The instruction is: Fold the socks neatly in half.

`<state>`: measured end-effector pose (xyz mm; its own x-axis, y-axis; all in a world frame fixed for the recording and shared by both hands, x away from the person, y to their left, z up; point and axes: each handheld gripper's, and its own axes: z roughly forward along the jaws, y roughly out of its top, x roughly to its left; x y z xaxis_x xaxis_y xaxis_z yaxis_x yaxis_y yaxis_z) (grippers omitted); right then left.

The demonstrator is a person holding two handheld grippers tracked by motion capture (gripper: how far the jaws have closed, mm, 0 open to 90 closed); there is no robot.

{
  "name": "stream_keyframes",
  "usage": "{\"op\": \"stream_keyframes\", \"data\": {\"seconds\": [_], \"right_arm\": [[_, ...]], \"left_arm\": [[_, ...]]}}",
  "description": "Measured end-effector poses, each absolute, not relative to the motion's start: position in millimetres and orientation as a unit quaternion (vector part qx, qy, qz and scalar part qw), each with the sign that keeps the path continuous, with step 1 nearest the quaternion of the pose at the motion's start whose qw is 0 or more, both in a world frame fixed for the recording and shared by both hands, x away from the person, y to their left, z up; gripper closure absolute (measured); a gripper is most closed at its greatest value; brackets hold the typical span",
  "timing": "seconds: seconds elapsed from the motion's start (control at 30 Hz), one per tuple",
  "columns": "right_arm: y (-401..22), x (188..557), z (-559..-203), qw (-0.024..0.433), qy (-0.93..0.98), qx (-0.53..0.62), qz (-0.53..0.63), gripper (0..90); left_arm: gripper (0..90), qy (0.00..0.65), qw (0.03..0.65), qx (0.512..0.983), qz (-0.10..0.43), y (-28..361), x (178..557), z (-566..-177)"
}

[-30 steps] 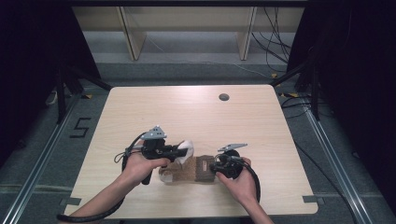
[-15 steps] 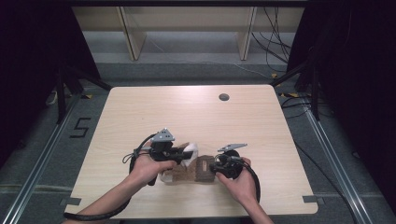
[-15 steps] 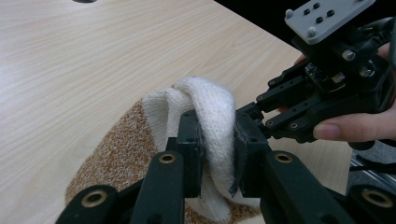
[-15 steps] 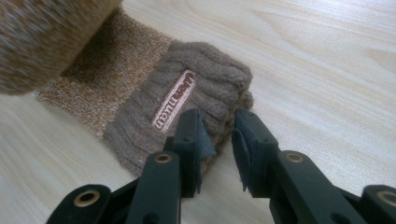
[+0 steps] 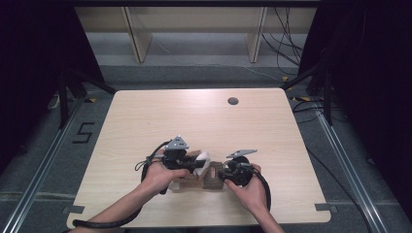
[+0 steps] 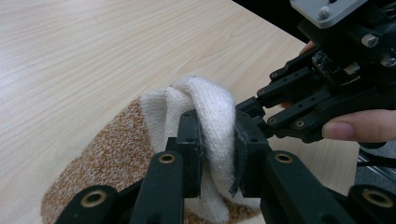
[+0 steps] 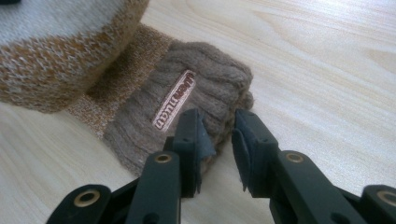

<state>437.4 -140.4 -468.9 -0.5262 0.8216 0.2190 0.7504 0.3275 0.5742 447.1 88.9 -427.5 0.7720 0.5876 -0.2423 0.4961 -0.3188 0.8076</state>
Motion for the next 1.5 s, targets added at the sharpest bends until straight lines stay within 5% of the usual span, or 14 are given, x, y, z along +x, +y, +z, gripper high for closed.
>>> {"op": "stream_keyframes", "data": {"seconds": [1.5], "right_arm": [[-140.7, 434.8, -468.8, 0.062, 0.811, 0.481, 0.328, 70.7]], "left_arm": [[71.1, 0.326, 0.469, 0.82, 0.042, 59.7, 449.5, -453.3]]}}
